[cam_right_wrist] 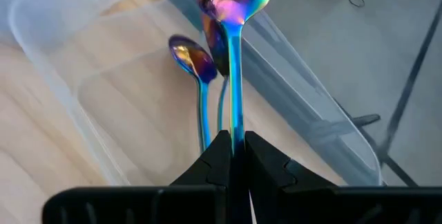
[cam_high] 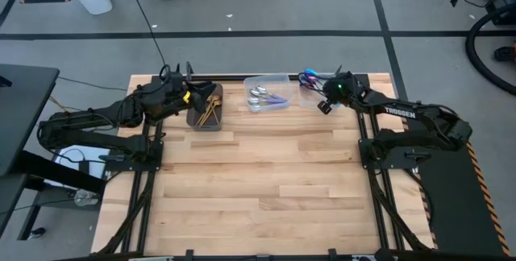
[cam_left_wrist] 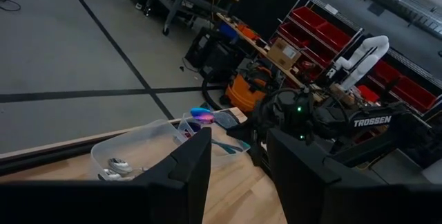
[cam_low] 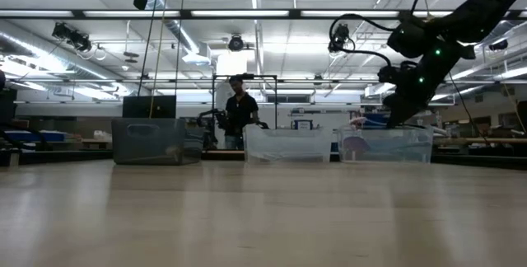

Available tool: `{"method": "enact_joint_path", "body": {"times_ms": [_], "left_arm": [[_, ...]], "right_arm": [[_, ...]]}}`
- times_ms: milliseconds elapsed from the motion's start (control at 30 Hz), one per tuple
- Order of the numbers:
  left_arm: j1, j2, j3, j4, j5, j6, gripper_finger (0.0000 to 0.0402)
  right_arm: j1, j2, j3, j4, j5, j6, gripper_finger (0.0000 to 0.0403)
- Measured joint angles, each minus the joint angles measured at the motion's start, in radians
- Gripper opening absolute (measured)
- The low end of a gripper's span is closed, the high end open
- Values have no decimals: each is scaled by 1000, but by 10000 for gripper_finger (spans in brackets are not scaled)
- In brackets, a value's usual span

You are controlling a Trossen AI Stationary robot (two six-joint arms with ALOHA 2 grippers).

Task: Sort silverware by color (type)
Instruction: Put the blue spoon into the right transparent bin, then return to Home Position

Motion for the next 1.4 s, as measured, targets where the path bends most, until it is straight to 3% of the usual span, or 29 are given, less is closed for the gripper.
{"method": "enact_joint_path", "body": {"times_ms": [433, 733, 900, 1000, 1133, 1400], "left_arm": [[0, 0, 0, 0, 0, 3, 149], [0, 0, 0, 0, 0, 3, 149], [0, 0, 0, 0, 1, -14, 149], [0, 0, 0, 0, 12, -23, 149], [-25, -11, -18, 22, 0, 40, 143], [-72, -85, -278, 303, -5, 5, 115]], "right_arm": [[0, 0, -33, 3, -55, -42, 42], [2, 0, -31, -19, -77, -44, 130], [17, -10, 38, -67, -67, -15, 163], [18, -33, 84, -72, -133, 56, 168], [-3, -98, 99, -2, -317, 225, 164], [-13, -225, -15, 194, -583, 339, 153]]}}
